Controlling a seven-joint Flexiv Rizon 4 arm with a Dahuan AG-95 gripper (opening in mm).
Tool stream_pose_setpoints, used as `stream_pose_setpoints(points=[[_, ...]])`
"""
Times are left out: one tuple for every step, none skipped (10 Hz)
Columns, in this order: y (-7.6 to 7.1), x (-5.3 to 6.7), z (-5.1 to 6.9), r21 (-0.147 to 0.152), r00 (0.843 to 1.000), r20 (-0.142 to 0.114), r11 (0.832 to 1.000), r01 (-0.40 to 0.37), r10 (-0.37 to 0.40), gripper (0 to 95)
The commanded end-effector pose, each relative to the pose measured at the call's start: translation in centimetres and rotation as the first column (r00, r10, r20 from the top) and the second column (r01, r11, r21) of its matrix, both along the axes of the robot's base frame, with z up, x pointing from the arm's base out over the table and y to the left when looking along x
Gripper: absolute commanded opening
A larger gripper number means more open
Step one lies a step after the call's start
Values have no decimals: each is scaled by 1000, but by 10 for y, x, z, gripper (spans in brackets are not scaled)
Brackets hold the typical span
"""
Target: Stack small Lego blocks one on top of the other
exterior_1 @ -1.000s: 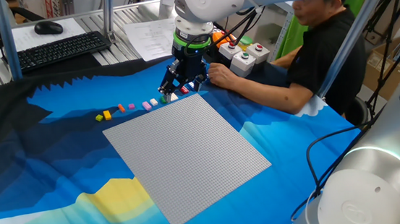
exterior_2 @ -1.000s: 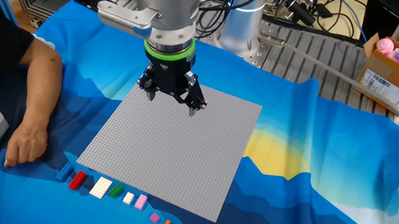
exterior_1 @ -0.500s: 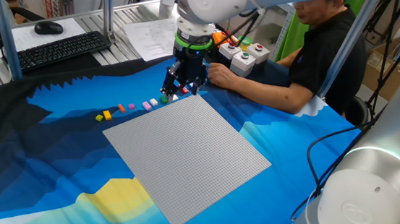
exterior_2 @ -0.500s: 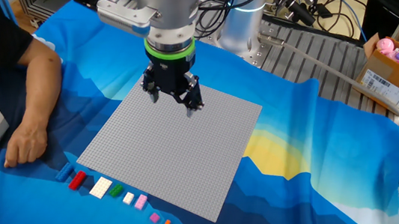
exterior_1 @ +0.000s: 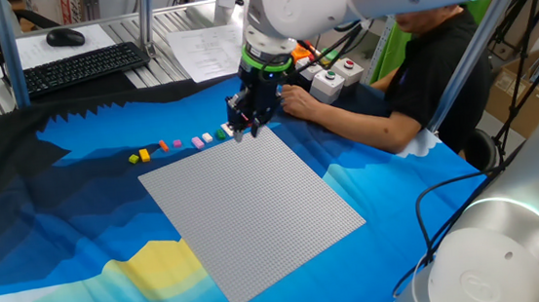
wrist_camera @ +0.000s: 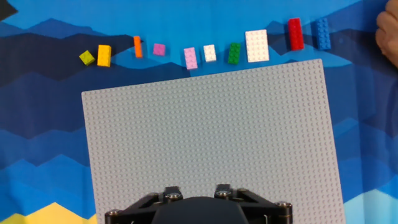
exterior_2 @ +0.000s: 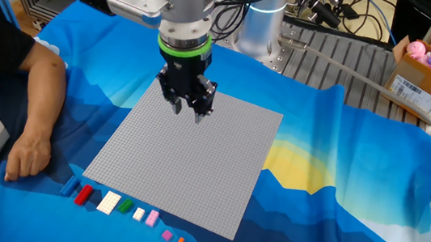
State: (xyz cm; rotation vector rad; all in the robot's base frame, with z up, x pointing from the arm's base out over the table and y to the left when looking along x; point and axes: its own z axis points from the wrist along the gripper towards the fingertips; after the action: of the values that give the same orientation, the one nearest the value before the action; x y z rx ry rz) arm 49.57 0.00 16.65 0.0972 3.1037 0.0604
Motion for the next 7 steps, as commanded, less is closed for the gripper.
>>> stream_pose_setpoints(points=[[-6, 8, -3, 1, 1000, 0, 1000, -11, 11, 0], [-11, 16, -5, 0, 1000, 2, 1000, -15, 15, 0], [-16, 24, -9, -4, 1000, 4, 1000, -19, 19, 0], [-22, 31, -12, -3, 1000, 3, 1000, -19, 19, 0], [-28, 38, -16, -3, 1000, 3, 1000, -19, 19, 0], [-35, 44, -19, -5, 1000, 5, 1000, -19, 19, 0], [-47, 55, -21, -8, 1000, 4, 1000, -29, 29, 0]])
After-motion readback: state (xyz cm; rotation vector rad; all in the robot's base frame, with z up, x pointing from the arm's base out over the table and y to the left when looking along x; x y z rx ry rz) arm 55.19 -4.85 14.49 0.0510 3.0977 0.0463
